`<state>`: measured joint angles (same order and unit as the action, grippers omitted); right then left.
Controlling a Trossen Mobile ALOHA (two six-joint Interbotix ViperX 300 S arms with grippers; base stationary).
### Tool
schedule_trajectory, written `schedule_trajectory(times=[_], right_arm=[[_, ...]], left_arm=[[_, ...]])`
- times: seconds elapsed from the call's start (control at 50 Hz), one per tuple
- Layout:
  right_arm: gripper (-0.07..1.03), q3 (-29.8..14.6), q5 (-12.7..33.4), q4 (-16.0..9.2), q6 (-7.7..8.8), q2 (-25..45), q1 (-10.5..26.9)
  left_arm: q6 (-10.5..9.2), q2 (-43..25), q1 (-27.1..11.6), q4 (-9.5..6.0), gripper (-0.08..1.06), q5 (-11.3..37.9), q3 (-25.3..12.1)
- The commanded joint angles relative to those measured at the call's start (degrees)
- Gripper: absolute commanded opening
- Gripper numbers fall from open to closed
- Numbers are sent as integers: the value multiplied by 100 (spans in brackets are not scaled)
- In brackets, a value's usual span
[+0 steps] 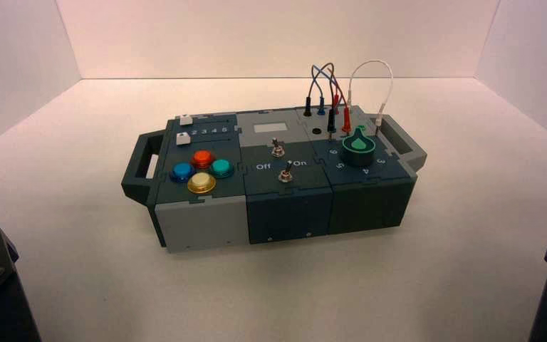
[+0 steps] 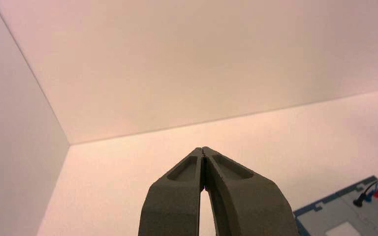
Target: Move the top slider to position 5.
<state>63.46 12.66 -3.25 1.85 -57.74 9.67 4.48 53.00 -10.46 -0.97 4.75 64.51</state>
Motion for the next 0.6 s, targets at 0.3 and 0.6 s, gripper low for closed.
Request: schedule_trajectory(times=[0.3,0.6], right_arm=[[-2,-176,-26,-18,-9,123,229],[-2,-360,105,-88,-9,694,1345]], left_arm=[[18,-88,26,9,-3,-26,-185],[18,-114,26,18,-3,88,-185]])
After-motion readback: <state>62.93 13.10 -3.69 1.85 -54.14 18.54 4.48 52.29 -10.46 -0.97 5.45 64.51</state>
